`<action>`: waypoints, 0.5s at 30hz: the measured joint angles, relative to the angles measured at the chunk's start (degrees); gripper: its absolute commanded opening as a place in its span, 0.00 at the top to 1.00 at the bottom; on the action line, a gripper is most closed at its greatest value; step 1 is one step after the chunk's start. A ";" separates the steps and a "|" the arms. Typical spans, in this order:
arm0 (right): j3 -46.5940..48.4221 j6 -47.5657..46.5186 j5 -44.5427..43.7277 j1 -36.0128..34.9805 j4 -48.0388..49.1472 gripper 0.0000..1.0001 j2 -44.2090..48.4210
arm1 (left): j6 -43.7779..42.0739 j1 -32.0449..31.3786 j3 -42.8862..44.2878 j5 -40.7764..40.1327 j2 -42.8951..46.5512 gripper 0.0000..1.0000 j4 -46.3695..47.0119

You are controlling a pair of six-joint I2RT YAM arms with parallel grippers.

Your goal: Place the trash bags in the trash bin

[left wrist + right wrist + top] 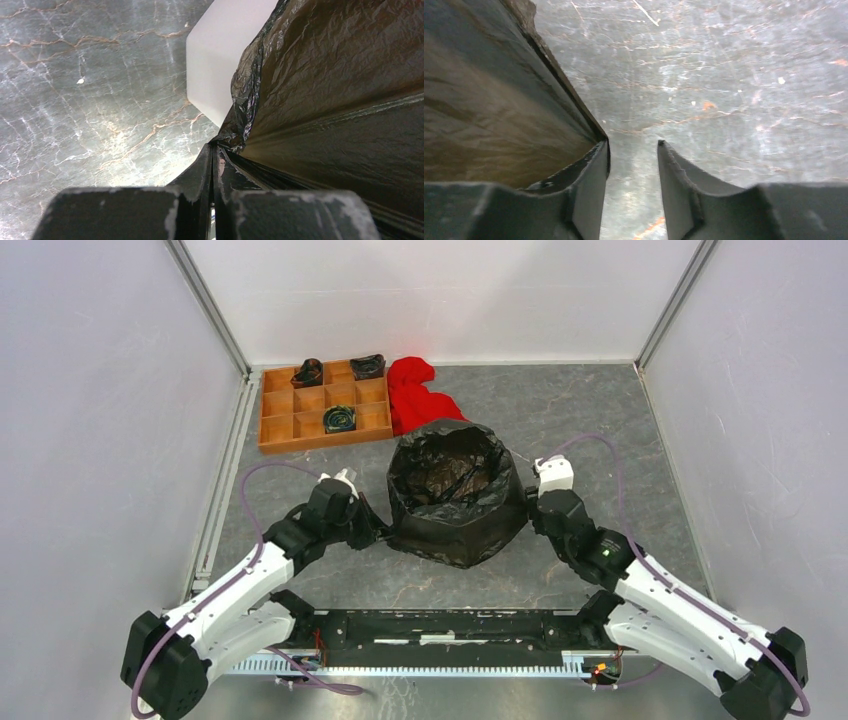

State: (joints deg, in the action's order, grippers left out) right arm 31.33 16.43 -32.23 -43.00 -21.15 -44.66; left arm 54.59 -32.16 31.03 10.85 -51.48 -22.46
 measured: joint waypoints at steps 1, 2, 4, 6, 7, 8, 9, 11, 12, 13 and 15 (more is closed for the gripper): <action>0.20 -0.07 -0.09 0.00 -1.03 0.36 0.46 | 0.00 0.00 -0.37 -0.07 0.00 0.95 0.07; 0.63 -0.44 -0.22 0.00 -2.45 0.32 0.81 | 0.00 0.00 -0.70 -0.15 0.00 0.95 0.04; 2.93 -1.27 -0.55 0.00 -6.43 0.30 0.70 | -0.02 0.00 -1.03 -0.24 0.00 0.95 -0.02; 7.72 -2.16 -1.51 0.00 -11.39 0.32 0.20 | -0.11 0.00 -1.05 -0.39 0.09 0.95 -0.17; 10.84 -2.86 -1.99 0.00 -13.94 0.32 -0.11 | -0.35 0.00 -1.05 -0.52 0.22 0.95 -0.22; 14.03 -3.48 -2.47 0.00 -15.89 0.32 -0.44 | -0.74 0.00 -1.05 -0.70 0.42 0.95 -0.26; 18.18 -4.57 -2.56 0.00 -18.05 0.32 -0.96 | -1.16 0.00 -1.05 -0.94 0.66 0.95 -0.31; 27.41 -6.97 -1.79 0.00 -21.20 0.32 -2.82 | -1.53 0.00 -1.05 -1.33 1.01 0.95 -0.37; 33.14 -8.35 -0.63 0.02 -22.14 0.32 -4.39 | -1.66 0.00 -1.05 -1.44 1.07 0.95 -0.37; 37.57 -9.46 0.96 0.04 -22.56 0.32 -5.86 | -1.97 0.00 -1.05 -1.46 1.07 0.95 -0.39; 46.51 -11.74 6.67 0.04 -22.36 0.36 -9.57 | -2.45 0.00 -1.05 -1.46 1.07 0.96 -0.37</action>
State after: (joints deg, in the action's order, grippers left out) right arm 77.84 4.69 -25.56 -42.96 -43.51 -54.24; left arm 52.14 -32.16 29.98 9.39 -50.41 -22.83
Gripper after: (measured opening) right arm 0.680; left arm 0.047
